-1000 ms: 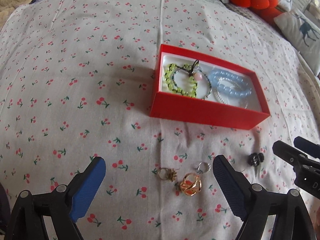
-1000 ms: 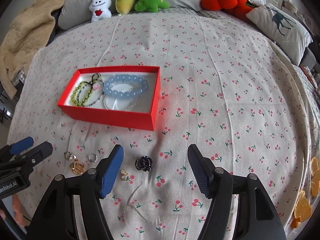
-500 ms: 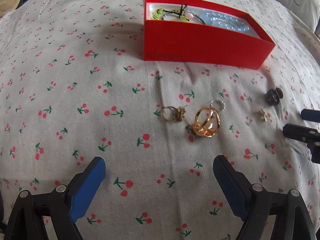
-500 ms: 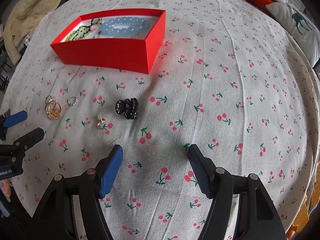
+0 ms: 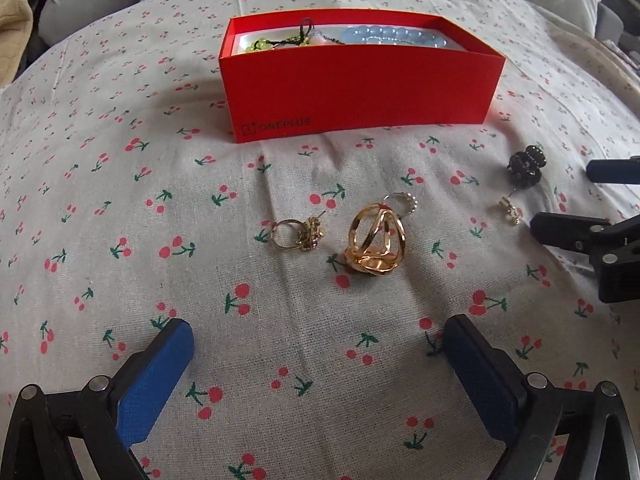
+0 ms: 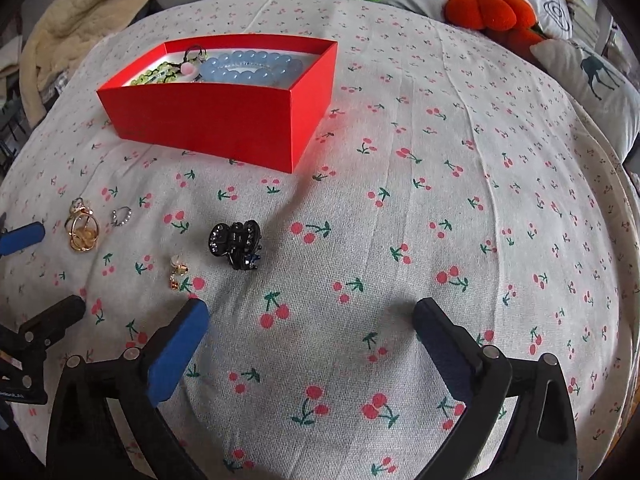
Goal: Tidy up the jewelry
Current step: 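Move both tools toward the gold rings and black hair claw, then close the left tool on a gold ring while the right grips the black hair claw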
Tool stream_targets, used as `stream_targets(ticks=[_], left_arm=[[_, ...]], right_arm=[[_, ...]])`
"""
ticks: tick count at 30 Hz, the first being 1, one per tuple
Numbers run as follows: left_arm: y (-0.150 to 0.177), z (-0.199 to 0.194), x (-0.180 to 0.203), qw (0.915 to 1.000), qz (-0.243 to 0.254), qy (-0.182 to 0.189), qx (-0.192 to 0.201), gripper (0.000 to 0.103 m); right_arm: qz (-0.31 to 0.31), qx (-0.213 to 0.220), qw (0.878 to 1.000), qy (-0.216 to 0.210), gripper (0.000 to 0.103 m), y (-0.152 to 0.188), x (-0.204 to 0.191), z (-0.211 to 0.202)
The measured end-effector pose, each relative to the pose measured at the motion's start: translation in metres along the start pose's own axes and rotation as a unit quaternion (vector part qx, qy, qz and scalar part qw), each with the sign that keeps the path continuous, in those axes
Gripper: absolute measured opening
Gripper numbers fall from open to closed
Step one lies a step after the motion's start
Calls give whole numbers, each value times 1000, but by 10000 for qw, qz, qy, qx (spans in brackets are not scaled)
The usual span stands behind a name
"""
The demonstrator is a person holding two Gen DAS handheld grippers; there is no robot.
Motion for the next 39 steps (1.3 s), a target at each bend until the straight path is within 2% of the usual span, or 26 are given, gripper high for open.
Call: stream_targets(ticks=[3, 11, 13, 19, 22, 28, 32, 35, 39], left_arm=[[-1, -2, 5, 9998, 11, 175, 18, 99], [-12, -3, 14, 9989, 23, 454, 75, 75], [-15, -3, 13, 9989, -45, 455, 90, 64], [-20, -3, 10, 9986, -138, 492, 117, 43], [-20, -3, 11, 9983, -120, 556, 110, 33], [-21, -2, 13, 9981, -129, 592, 79, 23], [-22, -3, 12, 9977, -173, 651, 69, 22], [-21, -4, 12, 9976, -155, 671, 64, 22], [-19, -7, 14, 9973, -125, 718, 48, 22]], right_arm=[[-6, 150, 9999, 31, 103, -2, -2, 1], [-19, 217, 9998, 18, 103, -7, -2, 1], [-56, 237, 9997, -29, 98, -7, -4, 0], [-316, 310, 9990, -81, 78, -10, -17, -6], [-353, 325, 9988, -117, 72, -12, -21, -6], [-337, 368, 9985, -207, 61, -15, -25, -6], [-337, 397, 9982, -292, 51, -17, -29, -7], [-339, 387, 9978, -408, 41, -18, -32, -7], [-349, 336, 9973, -557, 21, -18, -38, -7]])
Point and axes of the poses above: each gripper's, at about its wrist camera, not at the fingertips, and z roughly the way its jaws point, x to its right, y to its underside, the point moved 6 cm from there along z, roughly the way its jaws point, and after that the axes turned 8 degrees about -x, right-handed, at the moved point
